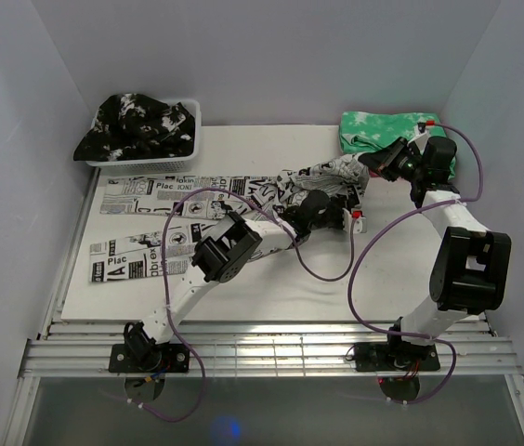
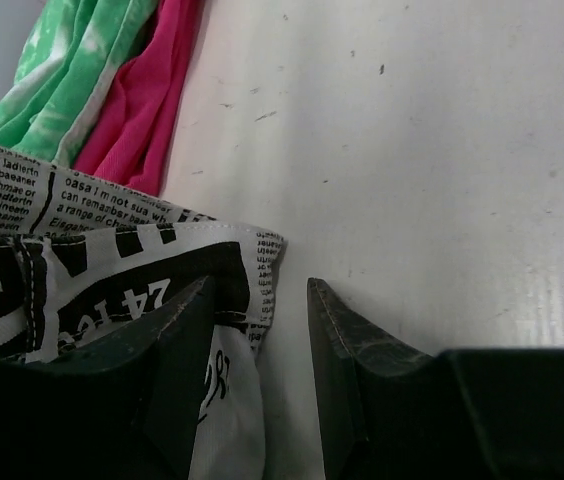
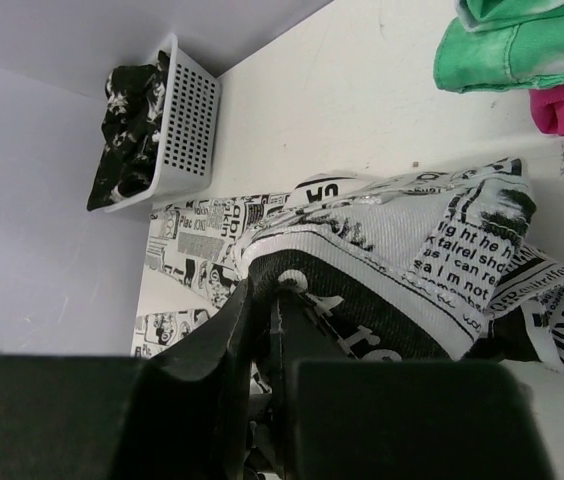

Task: Fold and stack the trousers
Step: Flatten the trousers out

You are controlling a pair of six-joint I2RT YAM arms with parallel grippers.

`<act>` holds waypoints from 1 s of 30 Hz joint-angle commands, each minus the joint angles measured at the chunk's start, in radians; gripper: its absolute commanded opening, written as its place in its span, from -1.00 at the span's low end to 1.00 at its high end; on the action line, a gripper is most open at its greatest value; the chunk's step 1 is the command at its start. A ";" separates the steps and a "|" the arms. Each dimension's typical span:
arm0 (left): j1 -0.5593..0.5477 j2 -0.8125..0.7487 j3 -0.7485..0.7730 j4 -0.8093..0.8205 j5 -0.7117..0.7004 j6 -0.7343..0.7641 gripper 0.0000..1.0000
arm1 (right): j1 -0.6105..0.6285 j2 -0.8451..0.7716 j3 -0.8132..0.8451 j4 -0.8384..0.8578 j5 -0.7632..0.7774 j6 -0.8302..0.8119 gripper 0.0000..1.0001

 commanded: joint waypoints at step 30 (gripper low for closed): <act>-0.005 0.040 0.039 -0.175 -0.143 -0.028 -0.23 | 0.006 -0.050 -0.020 0.015 -0.026 0.037 -0.84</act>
